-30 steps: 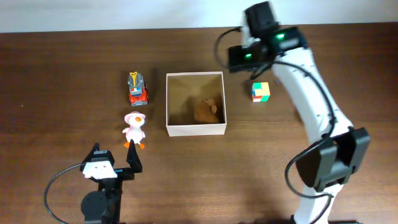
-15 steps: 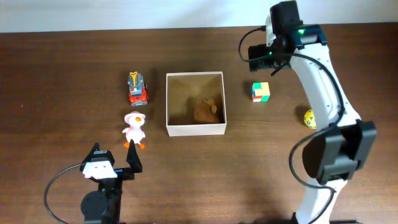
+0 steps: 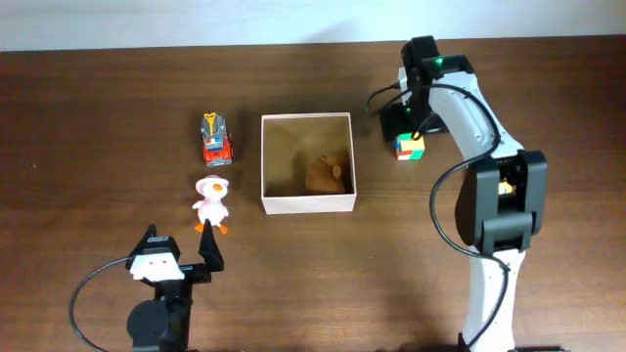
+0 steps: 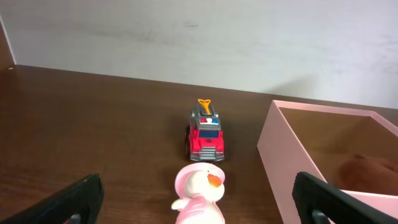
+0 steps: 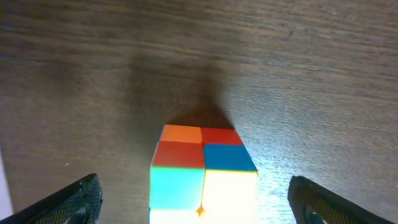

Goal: Pack container
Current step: 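Move the right gripper up and over the colored cube, then lower the right gripper and grasp the 2x2 colored cube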

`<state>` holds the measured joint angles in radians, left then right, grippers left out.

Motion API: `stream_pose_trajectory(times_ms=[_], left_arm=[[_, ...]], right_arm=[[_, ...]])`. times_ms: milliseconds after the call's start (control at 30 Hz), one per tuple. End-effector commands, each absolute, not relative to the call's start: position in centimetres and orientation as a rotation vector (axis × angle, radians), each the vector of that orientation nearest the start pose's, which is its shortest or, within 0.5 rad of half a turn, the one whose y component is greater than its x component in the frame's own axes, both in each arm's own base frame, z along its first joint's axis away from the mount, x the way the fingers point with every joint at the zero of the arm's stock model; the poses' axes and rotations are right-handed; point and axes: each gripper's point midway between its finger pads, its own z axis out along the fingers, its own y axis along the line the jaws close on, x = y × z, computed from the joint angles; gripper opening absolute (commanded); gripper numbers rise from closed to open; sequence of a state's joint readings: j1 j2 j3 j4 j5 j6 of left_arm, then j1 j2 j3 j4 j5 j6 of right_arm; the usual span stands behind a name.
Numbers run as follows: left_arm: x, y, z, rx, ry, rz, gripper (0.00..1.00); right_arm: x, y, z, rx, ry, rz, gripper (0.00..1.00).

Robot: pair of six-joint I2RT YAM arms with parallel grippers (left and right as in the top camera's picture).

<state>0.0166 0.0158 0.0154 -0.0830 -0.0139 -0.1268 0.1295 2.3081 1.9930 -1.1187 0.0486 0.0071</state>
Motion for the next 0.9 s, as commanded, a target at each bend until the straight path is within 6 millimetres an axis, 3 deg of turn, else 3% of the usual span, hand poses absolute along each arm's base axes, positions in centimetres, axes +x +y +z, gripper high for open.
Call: stream_pose_trajectory(times_ms=[0,200,433,867], left_arm=[[24.6,0.6,15.5,-0.113,1.653,-0.064,0.99],[24.6,0.6,15.5,-0.113,1.653,-0.065,0.99],[24.6,0.6,15.5,-0.113,1.653,-0.065,0.99],[24.6,0.6,15.5,-0.113,1.653,-0.064,0.99]], right_arm=[[47.8,4.4,3.6,-0.155,3.021,-0.088,0.98],[47.4,3.3,2.1,-0.042,3.063,-0.086,0.98],[47.3,3.4,1.8,-0.029,3.069,-0.074,0.89],[46.0,4.1,0.3,0.046,3.114,-0.006,0.88]])
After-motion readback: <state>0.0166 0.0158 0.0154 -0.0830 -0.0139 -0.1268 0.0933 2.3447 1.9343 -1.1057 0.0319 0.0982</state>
